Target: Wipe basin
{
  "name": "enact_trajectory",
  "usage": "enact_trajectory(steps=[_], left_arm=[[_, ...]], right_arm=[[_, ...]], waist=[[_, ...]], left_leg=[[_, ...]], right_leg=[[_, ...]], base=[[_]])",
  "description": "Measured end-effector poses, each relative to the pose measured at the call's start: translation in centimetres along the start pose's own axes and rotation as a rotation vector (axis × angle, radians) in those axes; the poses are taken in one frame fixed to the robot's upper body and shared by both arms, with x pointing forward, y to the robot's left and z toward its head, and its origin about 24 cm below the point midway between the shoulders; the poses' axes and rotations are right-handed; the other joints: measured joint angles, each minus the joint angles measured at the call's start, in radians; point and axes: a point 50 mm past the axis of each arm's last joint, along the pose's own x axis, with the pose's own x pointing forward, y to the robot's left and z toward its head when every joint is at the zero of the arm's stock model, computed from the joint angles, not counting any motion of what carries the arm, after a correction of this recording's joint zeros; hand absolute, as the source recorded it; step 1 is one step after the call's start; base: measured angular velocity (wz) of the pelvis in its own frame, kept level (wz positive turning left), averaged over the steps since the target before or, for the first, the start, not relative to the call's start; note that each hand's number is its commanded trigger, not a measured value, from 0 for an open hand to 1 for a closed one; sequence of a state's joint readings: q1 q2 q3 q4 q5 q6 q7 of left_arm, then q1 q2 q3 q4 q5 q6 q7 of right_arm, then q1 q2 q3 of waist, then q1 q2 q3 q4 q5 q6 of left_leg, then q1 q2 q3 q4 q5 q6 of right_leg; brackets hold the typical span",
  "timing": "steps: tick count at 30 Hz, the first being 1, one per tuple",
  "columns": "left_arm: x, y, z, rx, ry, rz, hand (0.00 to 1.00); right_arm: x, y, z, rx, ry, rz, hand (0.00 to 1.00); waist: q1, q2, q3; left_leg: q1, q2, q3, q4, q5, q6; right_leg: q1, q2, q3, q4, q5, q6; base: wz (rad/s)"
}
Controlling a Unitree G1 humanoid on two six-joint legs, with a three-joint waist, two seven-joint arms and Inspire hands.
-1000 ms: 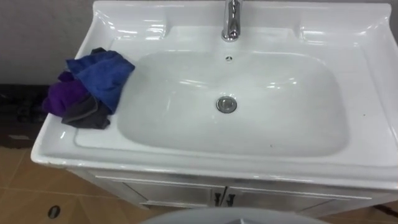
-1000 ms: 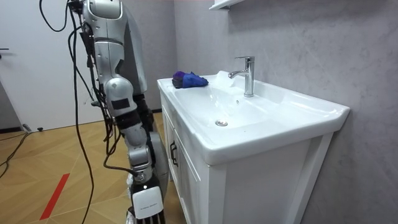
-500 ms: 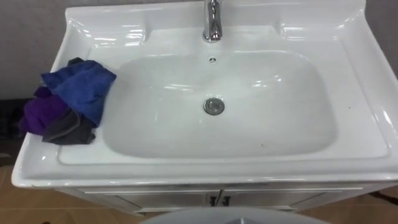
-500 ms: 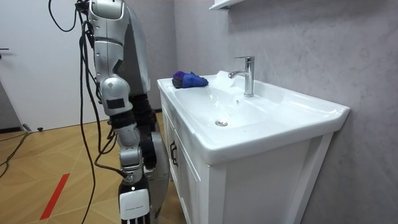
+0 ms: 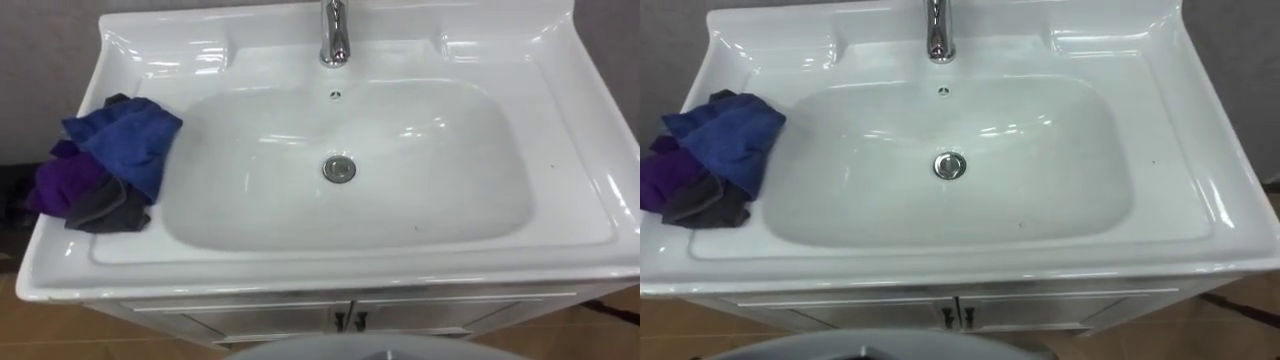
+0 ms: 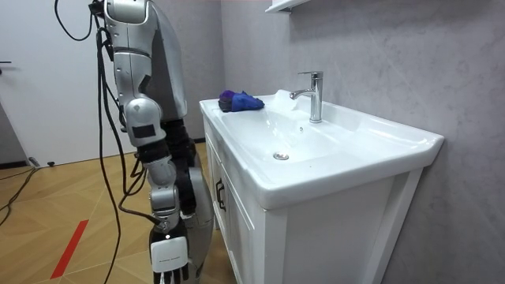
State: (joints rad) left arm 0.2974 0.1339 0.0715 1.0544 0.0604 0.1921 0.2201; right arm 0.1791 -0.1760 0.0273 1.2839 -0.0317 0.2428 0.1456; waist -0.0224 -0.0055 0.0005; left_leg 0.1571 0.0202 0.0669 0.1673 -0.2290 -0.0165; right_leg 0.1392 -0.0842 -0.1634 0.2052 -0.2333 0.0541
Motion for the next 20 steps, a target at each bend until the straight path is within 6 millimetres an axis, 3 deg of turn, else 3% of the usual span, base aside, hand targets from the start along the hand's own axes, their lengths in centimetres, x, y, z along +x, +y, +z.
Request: enact_trajectory(steps=[10,20], left_arm=[[0.04,-0.33,-0.49,0.028,0.029,-0.057,0.0],[0.16,-0.44,0.28,0.039,0.035,-0.075,0.0]], right_arm=[[0.07,0.35,-0.26,-0.006,0.013,0.011,0.0],[0.0,0.2,0.3,-0.029,0.014,-0.002,0.0]], waist=[[-0.007,0.002,0.0001],[-0.003,0.006,0.0009]], left_leg=[[0.003,0.0,0.002,0.002,0.0,0.0],[-0.005,0.002,0.006,0.003,-0.003,0.0]], right_leg=[[0.007,0.0,-0.001,0.004,0.002,0.0],[-0.002,0.0,-0.002,0.001,0.002,0.0]], base=[[0.0],[0.0]])
